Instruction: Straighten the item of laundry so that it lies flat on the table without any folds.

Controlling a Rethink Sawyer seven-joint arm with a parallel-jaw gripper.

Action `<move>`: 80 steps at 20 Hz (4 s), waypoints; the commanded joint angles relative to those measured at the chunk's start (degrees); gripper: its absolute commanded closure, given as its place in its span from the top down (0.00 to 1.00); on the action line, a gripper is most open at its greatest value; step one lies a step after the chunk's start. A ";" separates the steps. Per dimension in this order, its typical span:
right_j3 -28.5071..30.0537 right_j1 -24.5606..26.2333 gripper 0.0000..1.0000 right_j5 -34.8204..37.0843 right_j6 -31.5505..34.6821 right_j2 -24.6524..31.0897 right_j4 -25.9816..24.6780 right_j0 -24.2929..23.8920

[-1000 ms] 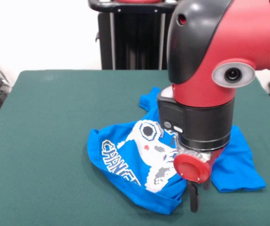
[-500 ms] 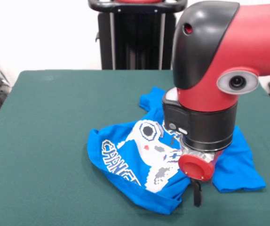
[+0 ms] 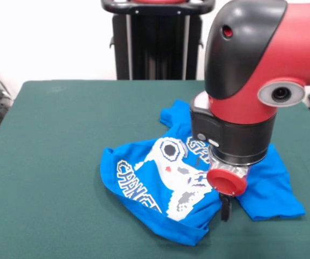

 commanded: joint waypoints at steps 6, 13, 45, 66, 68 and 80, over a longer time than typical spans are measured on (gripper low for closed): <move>2.38 5.88 1.00 -4.18 6.69 -1.71 -4.18 2.43; 1.74 8.19 1.00 -5.32 5.82 -3.50 -8.28 1.00; 4.42 9.22 1.00 -5.21 -4.52 -2.18 -15.83 -2.21; 7.71 4.16 1.00 -10.12 -13.31 3.61 -14.80 -5.60; 7.67 4.27 1.00 -10.13 -12.61 3.84 -14.69 -5.30; 8.81 4.85 1.00 -8.04 -10.20 5.94 -13.69 -6.02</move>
